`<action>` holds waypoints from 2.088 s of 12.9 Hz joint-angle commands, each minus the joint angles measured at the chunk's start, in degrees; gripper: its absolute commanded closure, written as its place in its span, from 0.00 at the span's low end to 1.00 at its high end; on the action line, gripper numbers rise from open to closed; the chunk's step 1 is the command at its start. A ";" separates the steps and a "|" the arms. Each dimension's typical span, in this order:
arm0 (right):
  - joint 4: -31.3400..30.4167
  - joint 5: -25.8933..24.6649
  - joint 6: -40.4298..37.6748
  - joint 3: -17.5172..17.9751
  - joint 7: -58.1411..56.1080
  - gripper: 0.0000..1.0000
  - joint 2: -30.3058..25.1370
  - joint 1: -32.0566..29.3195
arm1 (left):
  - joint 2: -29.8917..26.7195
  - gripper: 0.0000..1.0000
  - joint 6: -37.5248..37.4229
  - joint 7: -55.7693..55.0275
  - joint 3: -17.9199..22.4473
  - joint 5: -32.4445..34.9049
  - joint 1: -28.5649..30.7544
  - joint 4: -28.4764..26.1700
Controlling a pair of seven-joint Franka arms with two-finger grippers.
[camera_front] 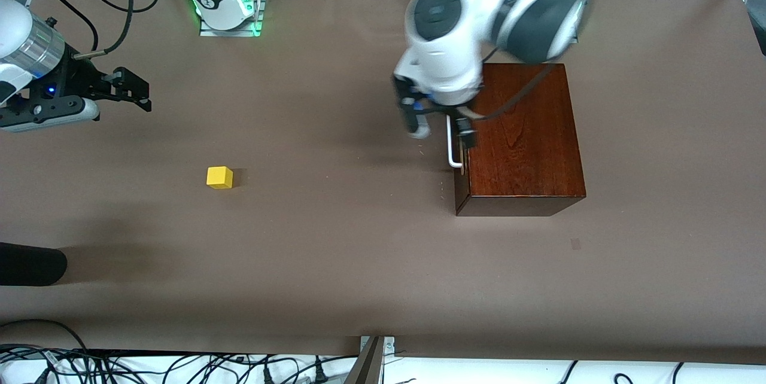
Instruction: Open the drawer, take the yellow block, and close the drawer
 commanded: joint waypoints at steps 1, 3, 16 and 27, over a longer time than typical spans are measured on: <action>1.67 0.21 -1.38 0.67 -0.39 0.00 0.61 -0.77 | -3.49 0.00 -3.92 -3.37 -0.38 -0.77 9.43 -1.02; 1.76 -0.14 -1.21 0.76 -0.04 0.00 0.60 -0.59 | -4.54 0.00 -4.11 -5.05 0.15 1.17 15.05 -0.84; 1.85 -0.32 -0.33 -0.39 0.40 0.00 1.66 -0.94 | -30.30 0.00 5.91 -39.68 2.00 -11.19 31.41 -26.77; 1.85 -0.32 -0.59 -0.39 0.40 0.00 1.66 -0.94 | -25.82 0.00 5.56 -35.73 2.00 -11.14 31.43 -21.85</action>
